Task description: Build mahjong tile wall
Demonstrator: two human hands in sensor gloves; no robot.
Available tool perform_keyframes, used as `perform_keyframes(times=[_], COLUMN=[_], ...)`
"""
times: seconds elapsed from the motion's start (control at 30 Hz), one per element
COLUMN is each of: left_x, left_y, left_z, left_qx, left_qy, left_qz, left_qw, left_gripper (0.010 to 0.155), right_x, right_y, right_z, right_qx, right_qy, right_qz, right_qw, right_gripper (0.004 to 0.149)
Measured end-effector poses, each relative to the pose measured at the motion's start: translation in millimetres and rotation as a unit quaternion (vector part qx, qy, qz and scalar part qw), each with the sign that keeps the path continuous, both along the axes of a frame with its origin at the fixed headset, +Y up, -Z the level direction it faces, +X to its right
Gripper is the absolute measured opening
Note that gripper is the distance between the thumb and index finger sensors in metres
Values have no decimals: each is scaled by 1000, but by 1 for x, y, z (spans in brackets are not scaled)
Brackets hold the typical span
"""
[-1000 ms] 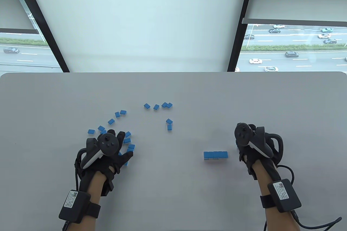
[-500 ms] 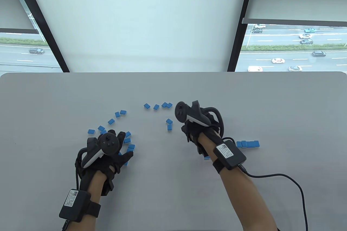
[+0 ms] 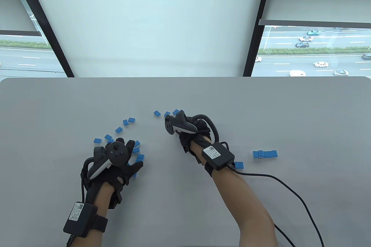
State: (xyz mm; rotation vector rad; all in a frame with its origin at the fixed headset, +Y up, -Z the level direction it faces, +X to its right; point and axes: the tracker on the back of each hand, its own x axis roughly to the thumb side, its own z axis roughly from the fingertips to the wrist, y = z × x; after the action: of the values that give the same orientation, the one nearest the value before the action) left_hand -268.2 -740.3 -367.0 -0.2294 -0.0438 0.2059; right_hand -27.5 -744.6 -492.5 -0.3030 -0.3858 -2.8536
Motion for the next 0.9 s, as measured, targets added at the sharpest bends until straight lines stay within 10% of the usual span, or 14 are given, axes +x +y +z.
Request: perform_keyframes(times=[0.3, 0.9], left_x=[0, -1], left_y=[1, 3], left_z=[0, 3], left_qx=[0, 5], left_qy=[3, 2], left_qz=[-3, -1], left_qw=[1000, 1000], left_gripper=[86, 86], right_x=[-6, 108], right_y=[1, 108], right_z=[1, 74], right_qx=[1, 173], right_qy=[8, 18], right_qz=[18, -49], right_qw=[1000, 984], right_gripper=[53, 58])
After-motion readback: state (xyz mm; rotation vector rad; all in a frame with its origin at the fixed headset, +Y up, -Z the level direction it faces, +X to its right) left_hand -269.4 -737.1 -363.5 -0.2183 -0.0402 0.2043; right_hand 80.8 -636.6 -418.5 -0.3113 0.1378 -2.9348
